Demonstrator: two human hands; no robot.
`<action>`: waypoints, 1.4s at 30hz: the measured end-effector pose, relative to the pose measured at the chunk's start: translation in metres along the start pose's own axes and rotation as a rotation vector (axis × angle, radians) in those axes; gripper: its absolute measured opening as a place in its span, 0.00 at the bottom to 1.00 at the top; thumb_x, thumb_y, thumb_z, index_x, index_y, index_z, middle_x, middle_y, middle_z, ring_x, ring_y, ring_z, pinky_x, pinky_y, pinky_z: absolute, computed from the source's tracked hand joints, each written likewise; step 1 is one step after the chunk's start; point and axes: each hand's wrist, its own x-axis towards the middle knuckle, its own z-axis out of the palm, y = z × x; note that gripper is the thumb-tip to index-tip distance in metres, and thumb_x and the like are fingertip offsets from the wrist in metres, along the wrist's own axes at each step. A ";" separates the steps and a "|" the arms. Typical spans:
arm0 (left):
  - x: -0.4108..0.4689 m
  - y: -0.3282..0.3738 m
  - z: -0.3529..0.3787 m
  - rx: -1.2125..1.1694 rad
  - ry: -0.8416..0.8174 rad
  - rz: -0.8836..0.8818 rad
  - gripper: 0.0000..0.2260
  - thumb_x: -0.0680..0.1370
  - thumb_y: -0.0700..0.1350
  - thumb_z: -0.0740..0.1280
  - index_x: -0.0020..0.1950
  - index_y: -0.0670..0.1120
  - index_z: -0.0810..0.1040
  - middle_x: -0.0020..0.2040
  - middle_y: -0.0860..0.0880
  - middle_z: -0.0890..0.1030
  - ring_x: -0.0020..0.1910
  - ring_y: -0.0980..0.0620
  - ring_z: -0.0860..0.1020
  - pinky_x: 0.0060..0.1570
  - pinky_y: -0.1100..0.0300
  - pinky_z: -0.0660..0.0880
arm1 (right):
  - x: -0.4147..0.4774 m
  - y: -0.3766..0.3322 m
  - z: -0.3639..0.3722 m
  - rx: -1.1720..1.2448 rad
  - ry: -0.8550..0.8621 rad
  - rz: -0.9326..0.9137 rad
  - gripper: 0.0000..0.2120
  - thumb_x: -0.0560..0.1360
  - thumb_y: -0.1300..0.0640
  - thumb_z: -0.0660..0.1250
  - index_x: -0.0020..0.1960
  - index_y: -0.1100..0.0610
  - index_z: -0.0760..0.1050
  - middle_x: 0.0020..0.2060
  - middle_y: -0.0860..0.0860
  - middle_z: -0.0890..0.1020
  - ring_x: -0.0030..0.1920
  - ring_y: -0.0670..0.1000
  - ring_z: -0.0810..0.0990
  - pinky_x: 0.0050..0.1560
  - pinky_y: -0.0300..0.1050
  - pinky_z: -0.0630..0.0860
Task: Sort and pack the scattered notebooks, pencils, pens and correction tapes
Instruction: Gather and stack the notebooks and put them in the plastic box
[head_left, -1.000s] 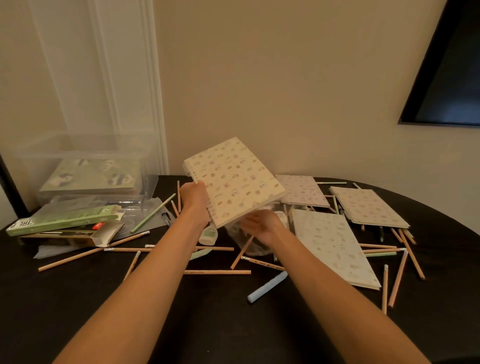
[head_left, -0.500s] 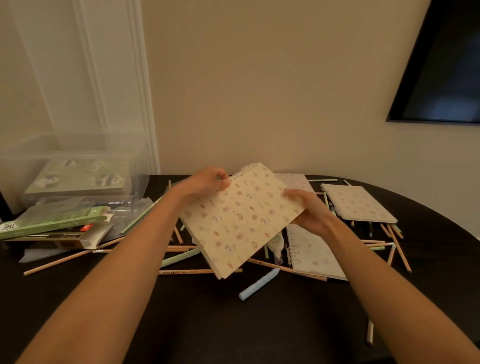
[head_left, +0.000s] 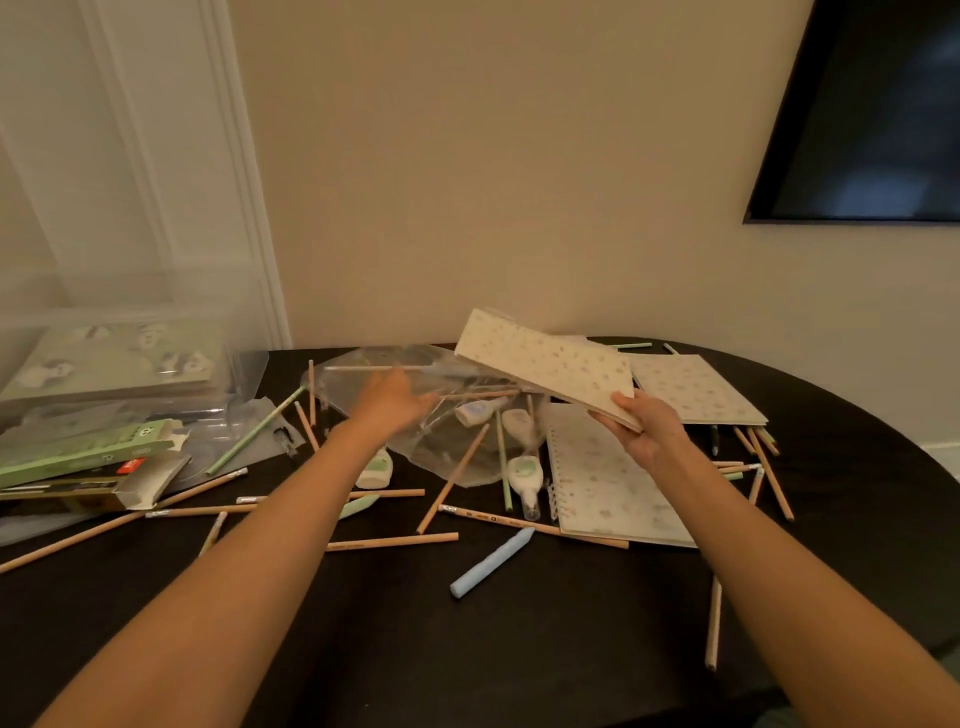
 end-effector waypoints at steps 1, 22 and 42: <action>-0.002 0.000 0.011 0.109 -0.104 0.005 0.31 0.74 0.58 0.66 0.70 0.42 0.64 0.69 0.40 0.67 0.66 0.41 0.67 0.63 0.48 0.68 | 0.000 -0.001 -0.003 -0.036 0.009 0.015 0.18 0.78 0.69 0.58 0.67 0.61 0.67 0.57 0.58 0.76 0.49 0.56 0.77 0.36 0.50 0.80; -0.012 0.023 0.012 0.508 0.089 0.274 0.11 0.77 0.35 0.59 0.58 0.39 0.72 0.57 0.40 0.74 0.56 0.42 0.74 0.47 0.54 0.69 | -0.039 0.026 0.058 -0.270 0.120 -0.155 0.19 0.79 0.68 0.53 0.70 0.60 0.62 0.59 0.55 0.74 0.51 0.58 0.77 0.42 0.57 0.81; -0.044 0.040 -0.002 0.245 0.119 0.416 0.15 0.83 0.45 0.49 0.61 0.41 0.70 0.58 0.39 0.76 0.57 0.39 0.72 0.52 0.49 0.68 | -0.050 0.057 0.123 0.117 -0.324 0.440 0.18 0.79 0.73 0.48 0.68 0.72 0.60 0.53 0.67 0.74 0.55 0.61 0.76 0.47 0.45 0.79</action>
